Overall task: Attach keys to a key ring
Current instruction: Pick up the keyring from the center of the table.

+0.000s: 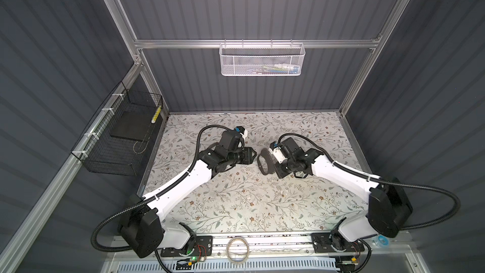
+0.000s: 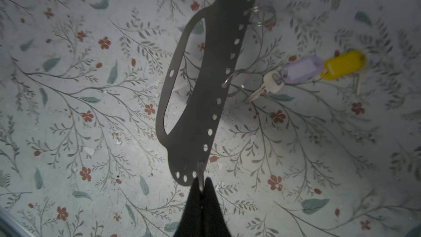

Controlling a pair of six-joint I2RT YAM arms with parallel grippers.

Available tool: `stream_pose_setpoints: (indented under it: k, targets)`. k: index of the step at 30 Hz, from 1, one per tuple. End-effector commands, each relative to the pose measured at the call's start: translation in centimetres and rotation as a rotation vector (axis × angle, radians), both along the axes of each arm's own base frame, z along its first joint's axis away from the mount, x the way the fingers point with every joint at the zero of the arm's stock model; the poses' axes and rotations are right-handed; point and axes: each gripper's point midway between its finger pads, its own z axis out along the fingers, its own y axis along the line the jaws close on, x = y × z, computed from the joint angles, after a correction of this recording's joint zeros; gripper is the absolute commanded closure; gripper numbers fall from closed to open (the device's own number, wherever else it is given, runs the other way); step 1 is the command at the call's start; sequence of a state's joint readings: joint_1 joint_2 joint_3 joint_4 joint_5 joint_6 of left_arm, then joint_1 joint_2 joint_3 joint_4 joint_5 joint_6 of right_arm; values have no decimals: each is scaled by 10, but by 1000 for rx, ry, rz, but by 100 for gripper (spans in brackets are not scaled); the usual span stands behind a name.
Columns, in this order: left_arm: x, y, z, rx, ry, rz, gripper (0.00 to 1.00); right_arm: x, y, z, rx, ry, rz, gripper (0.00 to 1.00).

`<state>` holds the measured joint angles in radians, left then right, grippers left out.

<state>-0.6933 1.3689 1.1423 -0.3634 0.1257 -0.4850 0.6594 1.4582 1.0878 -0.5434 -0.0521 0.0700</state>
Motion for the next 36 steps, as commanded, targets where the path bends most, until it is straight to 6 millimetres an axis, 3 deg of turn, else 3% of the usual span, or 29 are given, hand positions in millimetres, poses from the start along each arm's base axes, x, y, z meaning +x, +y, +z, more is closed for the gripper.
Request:
stream_pose_setpoints:
  k: [1,8,16,36]
  targets:
    - [-13,-7,39,-47,-74,-93,54,-7,19,48,89,-72,139,100]
    - [-38,-21,85,-142,-152,-274,55,-44,54,116,298,-73,427,100]
    - [-57,-22,101,-186,-201,-367,59,-64,67,157,406,-85,545,100]
    - [-80,-25,118,-302,-272,-466,75,-75,77,185,533,-87,626,100]
